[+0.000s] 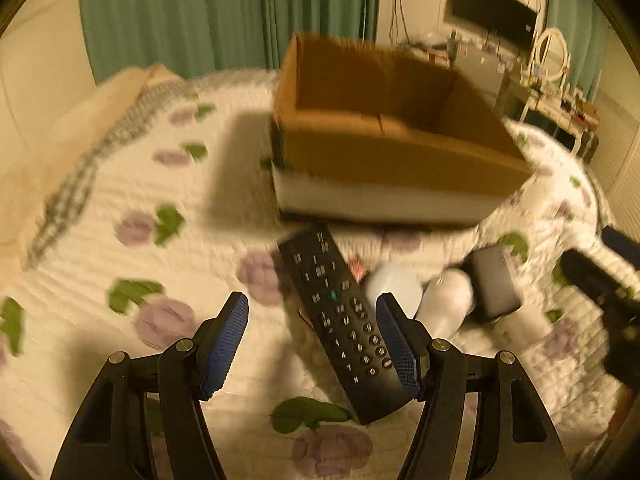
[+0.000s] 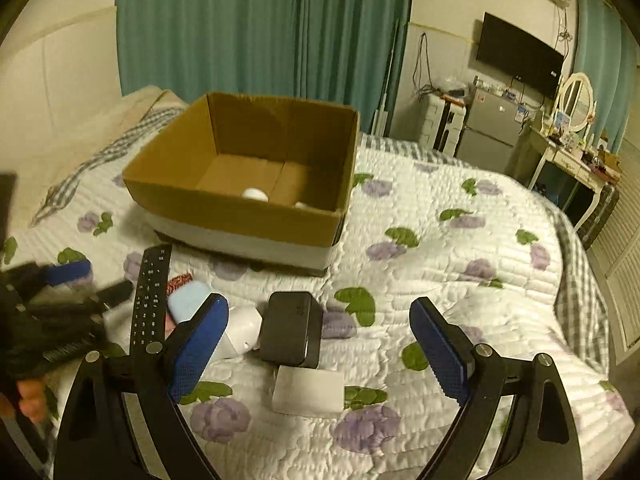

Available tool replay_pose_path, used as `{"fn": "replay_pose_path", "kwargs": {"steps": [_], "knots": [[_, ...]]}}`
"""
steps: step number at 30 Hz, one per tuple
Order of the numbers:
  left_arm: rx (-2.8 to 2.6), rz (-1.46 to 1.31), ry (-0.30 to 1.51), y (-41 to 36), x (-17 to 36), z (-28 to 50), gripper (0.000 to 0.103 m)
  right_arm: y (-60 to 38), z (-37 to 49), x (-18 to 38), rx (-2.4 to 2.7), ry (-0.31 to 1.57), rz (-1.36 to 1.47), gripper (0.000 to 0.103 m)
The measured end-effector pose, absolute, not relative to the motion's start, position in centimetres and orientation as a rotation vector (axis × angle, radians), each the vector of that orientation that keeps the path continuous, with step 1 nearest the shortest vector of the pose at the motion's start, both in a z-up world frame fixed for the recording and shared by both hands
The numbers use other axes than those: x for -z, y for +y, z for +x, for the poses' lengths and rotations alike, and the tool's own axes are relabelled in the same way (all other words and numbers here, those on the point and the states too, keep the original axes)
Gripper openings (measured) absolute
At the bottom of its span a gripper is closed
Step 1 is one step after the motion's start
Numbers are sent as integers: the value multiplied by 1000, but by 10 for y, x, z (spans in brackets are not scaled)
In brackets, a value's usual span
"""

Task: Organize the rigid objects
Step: 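Grasp the black remote with the left tool while the right tool grasps the black charger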

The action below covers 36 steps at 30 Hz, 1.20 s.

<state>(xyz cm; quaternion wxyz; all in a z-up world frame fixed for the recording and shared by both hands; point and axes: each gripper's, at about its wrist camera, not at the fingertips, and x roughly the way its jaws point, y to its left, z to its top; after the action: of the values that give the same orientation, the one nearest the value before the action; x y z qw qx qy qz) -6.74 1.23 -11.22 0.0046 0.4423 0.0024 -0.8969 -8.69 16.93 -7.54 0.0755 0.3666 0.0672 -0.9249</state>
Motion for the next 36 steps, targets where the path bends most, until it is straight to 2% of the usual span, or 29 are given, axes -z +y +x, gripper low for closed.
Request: {"fn": "replay_pose_path", "kwargs": {"steps": [12,13,14,15,16,23,27,30,36], "knots": [[2727,1567,71,18,161,-94,67,167,-108,109,2739,199,1208,92],[2736,1565,68,18,161,-93,60,166,-109,111,2737,202,1217,92],[2755,1562,71,19,160,-92,45,166,-109,113,2736,204,1223,92],[2748,1542,49,19,158,-89,42,166,-110,115,2733,205,1233,92],[2757,1529,45,19,155,-88,35,166,-111,116,2731,204,1240,92],[2817,1468,47,12,134,-76,22,161,-122,126,2694,197,1277,92],[2849,1425,19,15,122,-69,21,151,-137,139,2673,225,1328,90],[2855,1419,1,15,118,-72,21,146,-147,149,2663,255,1375,76],[2862,1423,4,11,117,-79,21,149,-160,163,2677,221,1429,74]]}}
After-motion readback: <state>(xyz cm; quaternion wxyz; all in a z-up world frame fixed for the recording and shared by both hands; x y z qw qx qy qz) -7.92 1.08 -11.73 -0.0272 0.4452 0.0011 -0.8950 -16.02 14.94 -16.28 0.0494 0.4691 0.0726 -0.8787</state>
